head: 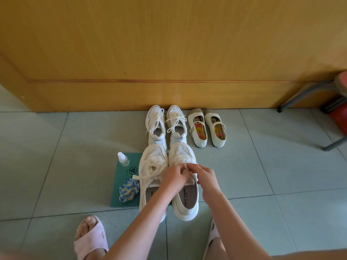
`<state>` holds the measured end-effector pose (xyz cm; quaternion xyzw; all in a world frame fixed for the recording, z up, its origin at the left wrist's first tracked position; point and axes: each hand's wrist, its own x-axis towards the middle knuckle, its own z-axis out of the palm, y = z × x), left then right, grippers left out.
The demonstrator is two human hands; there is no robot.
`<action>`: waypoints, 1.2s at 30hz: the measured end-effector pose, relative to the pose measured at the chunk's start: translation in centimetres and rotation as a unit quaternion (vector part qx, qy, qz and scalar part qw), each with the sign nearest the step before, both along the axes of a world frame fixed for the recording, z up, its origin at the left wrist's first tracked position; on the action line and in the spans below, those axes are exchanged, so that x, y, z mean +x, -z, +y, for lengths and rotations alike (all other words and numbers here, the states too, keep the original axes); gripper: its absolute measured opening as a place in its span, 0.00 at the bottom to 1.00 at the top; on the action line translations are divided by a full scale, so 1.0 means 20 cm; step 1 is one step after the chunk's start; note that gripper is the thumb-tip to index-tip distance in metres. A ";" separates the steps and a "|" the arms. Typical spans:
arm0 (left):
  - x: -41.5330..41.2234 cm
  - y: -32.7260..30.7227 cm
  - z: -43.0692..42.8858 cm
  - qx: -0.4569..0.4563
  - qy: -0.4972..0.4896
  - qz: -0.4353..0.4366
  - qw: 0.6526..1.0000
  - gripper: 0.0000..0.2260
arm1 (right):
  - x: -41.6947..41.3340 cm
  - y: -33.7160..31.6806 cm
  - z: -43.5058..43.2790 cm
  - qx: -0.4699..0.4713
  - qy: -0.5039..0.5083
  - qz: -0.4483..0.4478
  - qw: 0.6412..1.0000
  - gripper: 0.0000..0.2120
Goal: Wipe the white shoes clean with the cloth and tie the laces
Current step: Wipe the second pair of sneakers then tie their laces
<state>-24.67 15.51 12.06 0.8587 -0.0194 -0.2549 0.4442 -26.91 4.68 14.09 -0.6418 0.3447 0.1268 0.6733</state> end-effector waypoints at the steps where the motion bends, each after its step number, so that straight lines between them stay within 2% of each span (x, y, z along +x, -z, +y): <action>1: 0.00 0.00 0.00 -0.014 0.000 0.004 1.000 0.10 | 0.00 0.00 0.00 -0.007 -0.003 -0.009 1.000 0.07; 4: 0.00 0.01 0.02 -0.063 -0.028 0.012 0.998 0.07 | 0.01 0.01 0.00 -0.028 -0.034 -0.030 0.999 0.09; 6: 0.01 0.02 0.02 -0.097 -0.054 0.023 0.994 0.09 | 0.02 0.04 0.00 -0.088 -0.080 -0.052 0.992 0.11; 10: 0.03 0.00 0.02 -0.119 -0.046 0.027 0.991 0.14 | 0.06 0.07 -0.06 -0.297 -0.223 -0.070 0.926 0.12; 12: 0.05 -0.01 0.03 -0.121 -0.044 0.026 0.991 0.14 | 0.08 0.06 -0.10 -0.344 -0.301 -0.052 0.888 0.16; 14: 0.07 -0.01 0.03 -0.111 -0.055 0.019 0.992 0.14 | 0.09 0.05 -0.15 -0.356 -0.342 -0.037 0.869 0.18; 16: 0.08 -0.01 0.04 -0.118 -0.082 0.022 0.989 0.12 | 0.08 0.04 -0.20 -0.355 -0.326 -0.044 0.875 0.16; 18: 0.09 -0.01 0.04 -0.175 -0.112 0.061 0.976 0.08 | 0.08 0.02 -0.22 -0.371 -0.291 -0.076 0.878 0.13; 20: 0.09 -0.02 0.04 -0.245 -0.145 0.127 0.950 0.07 | 0.07 0.01 -0.22 -0.419 -0.264 -0.113 0.862 0.12; 23: 0.10 -0.03 0.04 -0.268 -0.178 0.220 0.921 0.07 | 0.05 -0.01 -0.21 -0.473 -0.233 -0.176 0.832 0.10; 25: 0.11 -0.03 0.04 -0.248 -0.189 0.238 0.920 0.07 | 0.04 -0.02 -0.21 -0.450 -0.247 -0.196 0.836 0.10; 27: 0.11 -0.02 0.05 -0.226 -0.181 0.224 0.930 0.07 | 0.03 -0.04 -0.21 -0.412 -0.305 -0.183 0.839 0.11; 31: 0.11 -0.03 0.06 -0.176 -0.117 0.144 0.967 0.01 | 0.02 -0.06 -0.20 -0.278 -0.408 -0.042 0.869 0.11; 33: 0.11 -0.03 0.06 -0.103 -0.063 0.047 0.992 0.03 | 0.02 -0.02 -0.20 -0.270 -0.357 -0.042 0.893 0.10; 36: 0.09 -0.05 0.05 -0.042 -0.028 -0.070 0.996 0.07 | 0.03 0.03 -0.18 -0.256 -0.282 -0.090 0.920 0.09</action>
